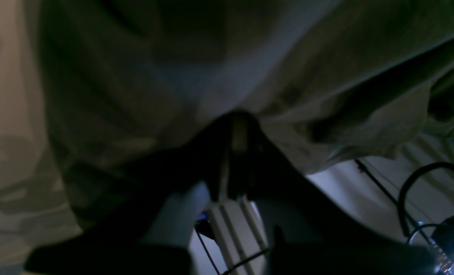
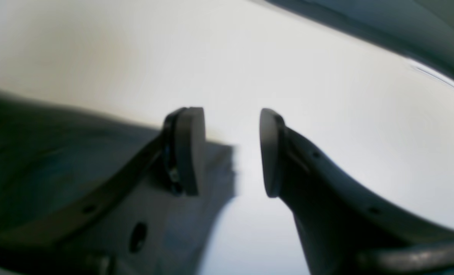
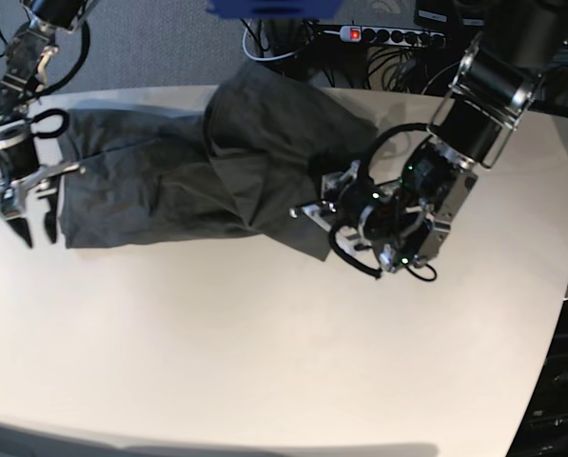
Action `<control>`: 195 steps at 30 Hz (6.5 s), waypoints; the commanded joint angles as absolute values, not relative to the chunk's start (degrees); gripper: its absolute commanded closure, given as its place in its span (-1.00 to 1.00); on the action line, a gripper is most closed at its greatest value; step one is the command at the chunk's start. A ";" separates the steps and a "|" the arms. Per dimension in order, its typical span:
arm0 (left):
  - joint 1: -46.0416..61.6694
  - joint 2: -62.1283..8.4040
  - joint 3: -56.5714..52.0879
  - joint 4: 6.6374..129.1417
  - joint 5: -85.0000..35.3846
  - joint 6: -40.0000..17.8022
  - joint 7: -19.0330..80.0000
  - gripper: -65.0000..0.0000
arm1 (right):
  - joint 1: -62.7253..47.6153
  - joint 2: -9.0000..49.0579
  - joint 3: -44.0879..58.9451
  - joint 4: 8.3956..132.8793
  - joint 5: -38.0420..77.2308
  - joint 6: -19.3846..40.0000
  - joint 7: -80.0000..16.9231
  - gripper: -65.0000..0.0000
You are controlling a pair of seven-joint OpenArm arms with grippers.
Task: Fold the T-shirt properly
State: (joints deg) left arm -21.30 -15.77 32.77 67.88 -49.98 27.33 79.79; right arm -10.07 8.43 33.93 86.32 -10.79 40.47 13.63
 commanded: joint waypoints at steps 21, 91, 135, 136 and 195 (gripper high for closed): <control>-17.71 -20.09 27.03 66.42 -37.41 20.44 73.01 0.85 | -5.23 9.63 40.22 87.25 -9.63 40.00 -10.86 0.24; -14.02 -18.42 22.02 66.59 -37.85 20.44 73.01 0.85 | -11.74 1.63 27.12 87.60 -9.80 40.00 -10.24 0.26; -14.99 -12.09 13.41 82.42 -53.14 20.35 80.00 0.84 | -9.98 2.86 27.03 78.73 -10.07 40.00 -3.12 0.26; -15.16 -12.44 13.41 82.42 -54.20 20.53 80.00 0.84 | -9.98 2.86 27.03 78.64 -10.07 40.00 -3.12 0.26; -7.43 -10.07 13.93 100.53 -33.01 34.86 80.00 0.14 | -9.54 1.71 27.65 77.58 -18.77 40.00 -2.86 0.26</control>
